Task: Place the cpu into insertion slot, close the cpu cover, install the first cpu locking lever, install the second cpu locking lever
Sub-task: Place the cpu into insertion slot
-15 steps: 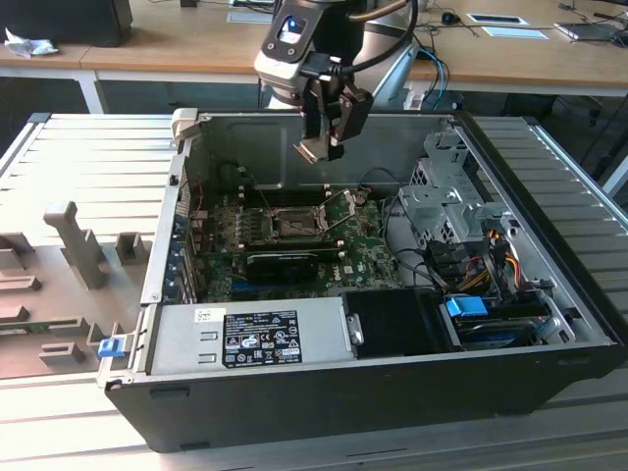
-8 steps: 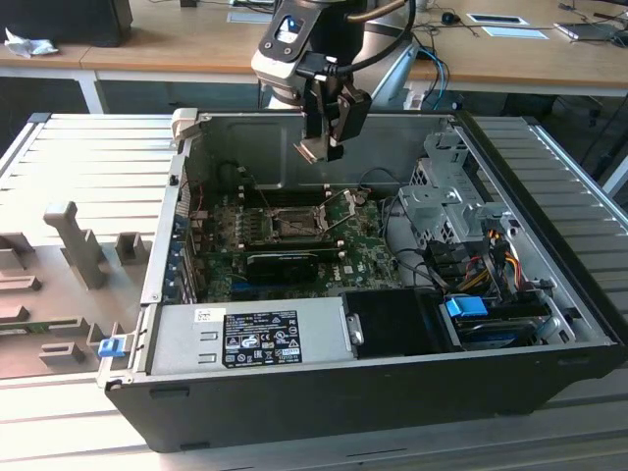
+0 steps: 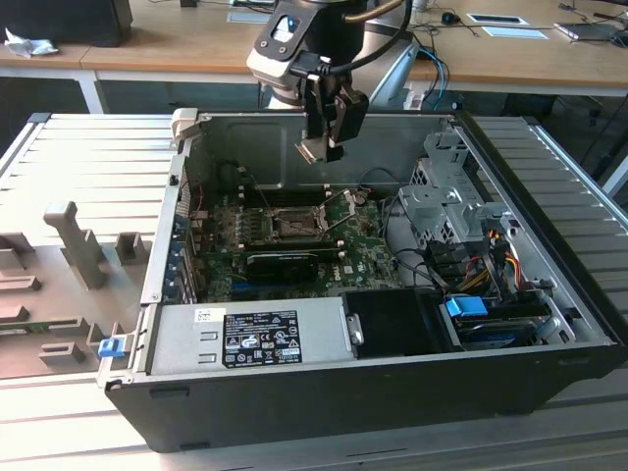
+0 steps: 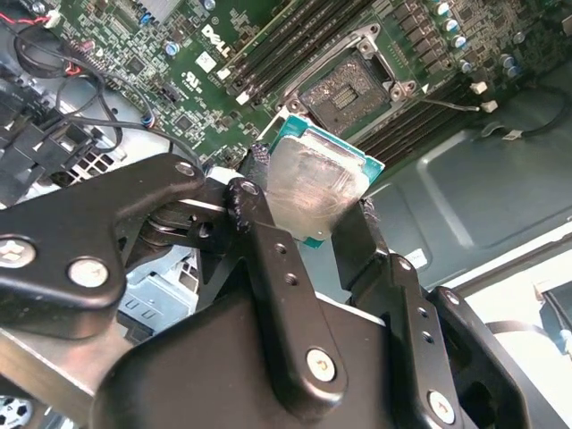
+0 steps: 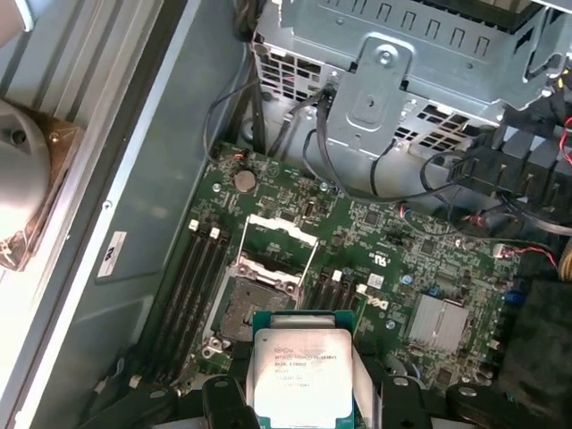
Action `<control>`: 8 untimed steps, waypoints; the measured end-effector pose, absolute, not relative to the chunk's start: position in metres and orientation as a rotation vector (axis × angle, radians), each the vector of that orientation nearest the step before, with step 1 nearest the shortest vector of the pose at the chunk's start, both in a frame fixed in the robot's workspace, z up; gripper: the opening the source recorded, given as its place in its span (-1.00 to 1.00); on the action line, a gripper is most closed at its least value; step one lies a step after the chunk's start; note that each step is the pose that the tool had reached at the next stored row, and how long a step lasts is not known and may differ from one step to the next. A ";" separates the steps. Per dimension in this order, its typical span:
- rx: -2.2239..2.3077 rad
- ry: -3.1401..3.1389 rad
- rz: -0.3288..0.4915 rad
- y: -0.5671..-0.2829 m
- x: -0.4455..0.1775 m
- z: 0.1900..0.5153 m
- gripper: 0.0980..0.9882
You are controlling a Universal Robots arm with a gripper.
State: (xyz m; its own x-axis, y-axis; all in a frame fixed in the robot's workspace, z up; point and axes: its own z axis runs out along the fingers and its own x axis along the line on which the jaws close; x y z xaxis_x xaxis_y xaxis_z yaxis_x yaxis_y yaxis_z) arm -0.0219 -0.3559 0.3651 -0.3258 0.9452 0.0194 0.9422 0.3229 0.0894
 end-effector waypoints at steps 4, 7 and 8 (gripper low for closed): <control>1.837 2.499 0.130 -0.356 -0.022 0.365 -0.04; 1.864 2.478 0.129 -0.356 -0.022 0.365 -0.04; 1.871 2.472 0.129 -0.356 -0.022 0.365 -0.04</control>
